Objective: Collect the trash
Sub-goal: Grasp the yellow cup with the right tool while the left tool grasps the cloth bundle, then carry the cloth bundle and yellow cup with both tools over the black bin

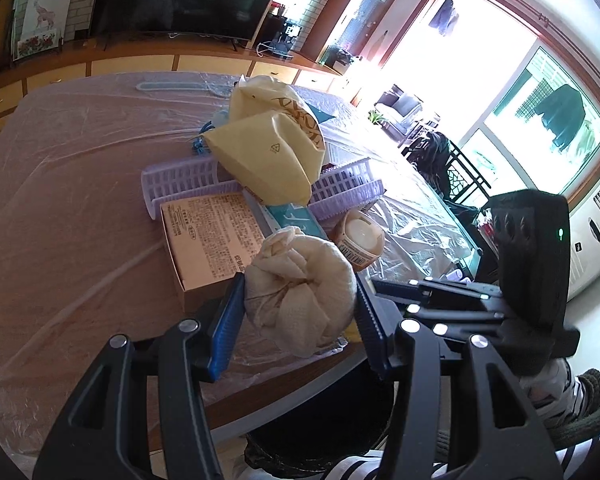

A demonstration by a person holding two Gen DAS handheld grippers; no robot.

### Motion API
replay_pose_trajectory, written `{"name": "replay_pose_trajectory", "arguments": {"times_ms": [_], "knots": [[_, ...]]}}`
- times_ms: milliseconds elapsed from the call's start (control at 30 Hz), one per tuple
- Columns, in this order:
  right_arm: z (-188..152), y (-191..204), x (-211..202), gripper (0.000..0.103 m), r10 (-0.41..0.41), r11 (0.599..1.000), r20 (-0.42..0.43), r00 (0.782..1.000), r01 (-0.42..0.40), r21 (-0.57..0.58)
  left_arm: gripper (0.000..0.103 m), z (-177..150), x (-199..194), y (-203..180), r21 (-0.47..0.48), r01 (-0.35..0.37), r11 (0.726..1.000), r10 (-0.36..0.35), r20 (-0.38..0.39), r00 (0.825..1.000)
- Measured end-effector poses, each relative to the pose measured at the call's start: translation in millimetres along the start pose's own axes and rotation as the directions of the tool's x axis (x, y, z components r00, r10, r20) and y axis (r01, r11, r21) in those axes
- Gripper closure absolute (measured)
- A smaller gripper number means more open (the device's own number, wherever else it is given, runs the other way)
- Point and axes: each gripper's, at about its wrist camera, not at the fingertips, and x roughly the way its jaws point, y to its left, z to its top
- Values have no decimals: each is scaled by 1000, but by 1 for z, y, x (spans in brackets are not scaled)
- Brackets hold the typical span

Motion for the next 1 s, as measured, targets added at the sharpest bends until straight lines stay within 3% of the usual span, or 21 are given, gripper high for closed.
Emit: {"name": "replay_pose_trajectory", "arguments": {"times_ms": [433, 600, 1000], "knots": [[9, -11, -11, 75, 22, 1000, 29, 999, -23, 18, 50, -11, -1, -7, 24, -1, 1000, 1, -1, 1000], [10, -15, -15, 75, 47, 999, 18, 999, -47, 11, 50, -16, 0, -15, 48, -37, 998, 36, 6, 999], [9, -24, -50, 75, 115, 990, 26, 993, -113, -86, 50, -28, 0, -55, 59, -90, 994, 88, 32, 996]]}}
